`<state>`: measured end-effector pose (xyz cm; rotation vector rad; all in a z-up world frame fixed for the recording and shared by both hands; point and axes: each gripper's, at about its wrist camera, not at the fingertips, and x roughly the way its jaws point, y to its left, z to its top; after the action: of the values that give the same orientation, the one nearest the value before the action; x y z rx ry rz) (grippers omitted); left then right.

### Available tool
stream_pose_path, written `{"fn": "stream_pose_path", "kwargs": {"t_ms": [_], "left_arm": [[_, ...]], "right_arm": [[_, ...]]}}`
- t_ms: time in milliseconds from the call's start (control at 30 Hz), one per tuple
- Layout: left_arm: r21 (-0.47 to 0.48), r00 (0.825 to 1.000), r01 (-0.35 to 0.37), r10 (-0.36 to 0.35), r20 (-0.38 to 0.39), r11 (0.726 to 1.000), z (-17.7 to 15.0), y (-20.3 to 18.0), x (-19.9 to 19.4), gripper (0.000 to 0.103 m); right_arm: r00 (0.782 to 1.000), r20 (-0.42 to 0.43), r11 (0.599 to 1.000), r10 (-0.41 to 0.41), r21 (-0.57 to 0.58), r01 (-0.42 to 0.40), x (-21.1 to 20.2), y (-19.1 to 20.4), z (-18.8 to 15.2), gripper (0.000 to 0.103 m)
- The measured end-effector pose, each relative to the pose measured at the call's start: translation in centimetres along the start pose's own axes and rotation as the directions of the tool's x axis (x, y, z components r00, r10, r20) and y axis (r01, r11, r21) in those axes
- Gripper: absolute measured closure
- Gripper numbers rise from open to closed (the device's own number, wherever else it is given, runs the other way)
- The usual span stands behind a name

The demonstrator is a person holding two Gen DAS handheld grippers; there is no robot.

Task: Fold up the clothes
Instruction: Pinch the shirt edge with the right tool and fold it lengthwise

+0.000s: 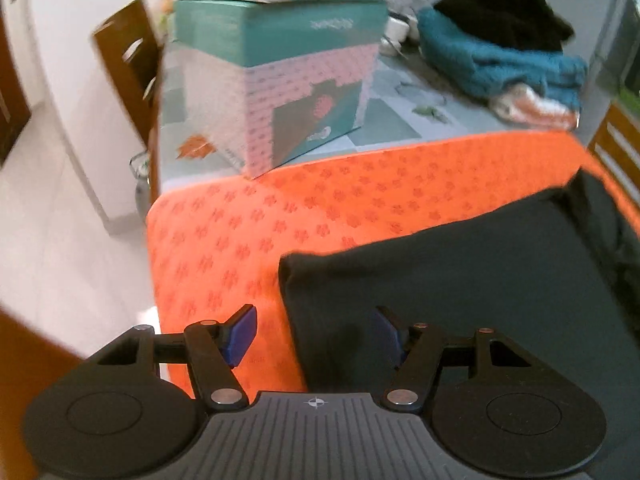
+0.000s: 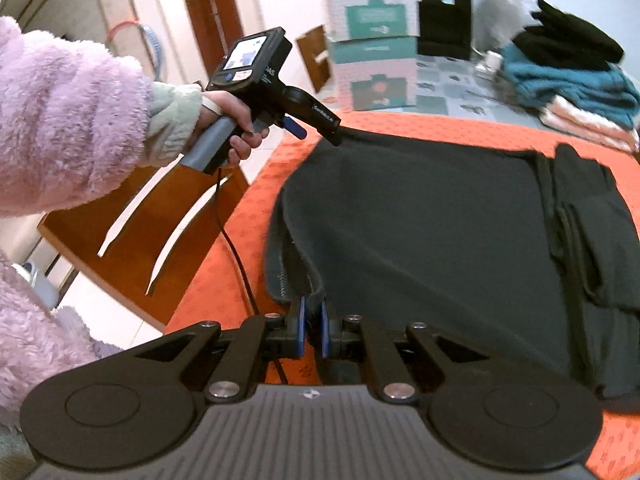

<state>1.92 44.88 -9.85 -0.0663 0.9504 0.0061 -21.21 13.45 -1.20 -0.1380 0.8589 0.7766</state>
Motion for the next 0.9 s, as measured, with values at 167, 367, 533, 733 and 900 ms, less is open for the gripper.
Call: {"fn": "stream_pose_path", "kwargs": {"t_ms": [167, 367, 533, 733, 900], "left_arm": [[0.064, 1.0, -0.001, 0.001, 0.004, 0.998, 1.1, 0.0, 1.8, 0.042], [0.102, 0.997, 0.059, -0.063, 0.033, 0.993, 1.9, -0.2, 1.9, 0.086], [0.118, 0.996, 0.042, -0.05, 0.068, 0.992, 2.9, -1.4, 0.4, 0.091], [0.17, 0.997, -0.006, -0.006, 0.071, 0.985, 6.4, -4.4, -1.5, 0.091], [0.248, 0.998, 0.0, -0.017, 0.065, 0.969, 9.7, -9.6, -1.1, 0.091]], "right_arm": [[0.999, 0.0, 0.998, -0.037, 0.053, 0.037, 0.4, -1.0, 0.1, 0.094], [0.998, -0.005, 0.989, -0.061, 0.135, 0.061, 0.9, -1.8, -0.2, 0.094], [0.995, 0.006, 0.974, -0.102, 0.203, 0.099, 0.5, -2.9, -0.5, 0.094], [0.982, 0.033, 0.93, -0.185, 0.328, 0.164, -0.7, -5.4, -1.8, 0.094], [0.963, 0.05, 0.877, -0.263, 0.427, 0.217, -2.0, -7.6, -3.8, 0.094]]}}
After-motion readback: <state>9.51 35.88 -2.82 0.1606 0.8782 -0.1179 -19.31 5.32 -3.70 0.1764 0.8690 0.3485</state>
